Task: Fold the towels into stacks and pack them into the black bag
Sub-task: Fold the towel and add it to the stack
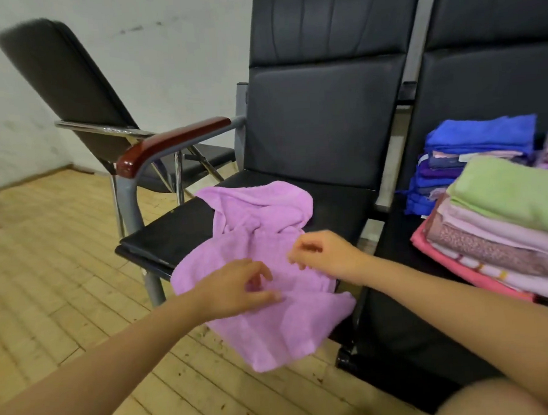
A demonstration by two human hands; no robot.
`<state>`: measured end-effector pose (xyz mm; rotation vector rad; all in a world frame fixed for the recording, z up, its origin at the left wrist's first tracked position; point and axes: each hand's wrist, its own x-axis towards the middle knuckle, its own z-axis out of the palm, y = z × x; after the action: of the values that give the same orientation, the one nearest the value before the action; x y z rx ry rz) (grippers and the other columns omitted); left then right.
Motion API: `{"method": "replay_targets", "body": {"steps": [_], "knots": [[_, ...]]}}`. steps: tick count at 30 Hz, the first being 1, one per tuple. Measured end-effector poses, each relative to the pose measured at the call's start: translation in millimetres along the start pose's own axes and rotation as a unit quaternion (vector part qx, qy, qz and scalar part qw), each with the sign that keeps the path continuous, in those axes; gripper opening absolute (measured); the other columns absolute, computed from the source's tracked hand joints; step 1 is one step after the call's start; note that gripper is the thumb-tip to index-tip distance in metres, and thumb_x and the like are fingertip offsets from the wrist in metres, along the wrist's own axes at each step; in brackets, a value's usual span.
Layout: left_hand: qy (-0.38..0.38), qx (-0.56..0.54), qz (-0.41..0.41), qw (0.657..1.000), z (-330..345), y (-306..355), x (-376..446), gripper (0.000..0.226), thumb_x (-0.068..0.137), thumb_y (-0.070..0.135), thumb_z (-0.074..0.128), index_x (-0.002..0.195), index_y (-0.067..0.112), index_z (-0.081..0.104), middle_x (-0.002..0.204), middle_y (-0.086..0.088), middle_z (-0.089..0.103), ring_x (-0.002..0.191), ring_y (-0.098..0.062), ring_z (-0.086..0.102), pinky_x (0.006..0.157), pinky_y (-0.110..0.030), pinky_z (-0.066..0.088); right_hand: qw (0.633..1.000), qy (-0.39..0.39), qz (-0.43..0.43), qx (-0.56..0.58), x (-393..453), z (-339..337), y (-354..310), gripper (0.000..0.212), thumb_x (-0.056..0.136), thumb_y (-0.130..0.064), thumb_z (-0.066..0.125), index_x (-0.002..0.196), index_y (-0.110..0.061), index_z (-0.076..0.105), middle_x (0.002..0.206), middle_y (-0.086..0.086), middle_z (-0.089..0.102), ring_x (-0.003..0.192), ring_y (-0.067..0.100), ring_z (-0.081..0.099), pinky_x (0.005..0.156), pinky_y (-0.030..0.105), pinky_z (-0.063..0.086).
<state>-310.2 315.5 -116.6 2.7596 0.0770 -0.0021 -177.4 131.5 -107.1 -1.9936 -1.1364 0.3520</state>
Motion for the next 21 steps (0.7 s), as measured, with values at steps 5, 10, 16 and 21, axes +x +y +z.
{"method": "replay_targets", "body": {"steps": [5, 10, 16, 21], "knots": [[-0.015, 0.074, -0.021, 0.997, 10, -40, -15, 0.069, 0.070, 0.071, 0.047, 0.124, 0.029, 0.055, 0.122, 0.007, 0.047, 0.112, -0.011, 0.043, 0.098, -0.032, 0.039, 0.959, -0.134, -0.079, -0.236, -27, 8, 9, 0.029, 0.083, -0.040, 0.070, 0.098, -0.016, 0.063, 0.096, -0.006, 0.057, 0.089, 0.009, 0.046, 0.084, 0.023, 0.041], [0.119, 0.073, -0.021, 0.990, 0, -38, 8, 0.036, 0.086, 0.051, 0.050, 0.103, 0.021, 0.061, 0.096, 0.004, 0.053, 0.089, -0.013, 0.048, 0.076, -0.027, 0.039, 0.994, -0.002, -0.038, -0.105, -9, 12, 11, 0.014, 0.088, -0.029, 0.066, 0.083, -0.020, 0.056, 0.075, -0.005, 0.055, 0.069, 0.013, 0.046, 0.071, 0.035, 0.045], [0.212, 0.024, -0.135, 0.968, -4, -31, 31, 0.021, 0.091, 0.028, 0.057, 0.111, 0.024, 0.055, 0.092, 0.005, 0.053, 0.079, -0.017, 0.055, 0.069, -0.034, 0.047, 0.957, 0.064, -0.035, -0.279, 2, 6, 23, 0.028, 0.083, -0.014, 0.056, 0.110, -0.018, 0.059, 0.103, -0.002, 0.049, 0.101, 0.018, 0.044, 0.081, 0.034, 0.045], [0.104, 0.042, -0.058, 0.992, 23, -6, 29, 0.033, 0.084, 0.056, 0.058, 0.074, 0.025, 0.052, 0.072, 0.011, 0.053, 0.065, -0.007, 0.049, 0.062, -0.026, 0.041, 0.963, 0.010, -0.045, -0.266, -15, 16, 30, 0.025, 0.086, -0.043, 0.063, 0.099, -0.022, 0.070, 0.097, -0.005, 0.050, 0.094, 0.012, 0.040, 0.083, 0.032, 0.043]]}}
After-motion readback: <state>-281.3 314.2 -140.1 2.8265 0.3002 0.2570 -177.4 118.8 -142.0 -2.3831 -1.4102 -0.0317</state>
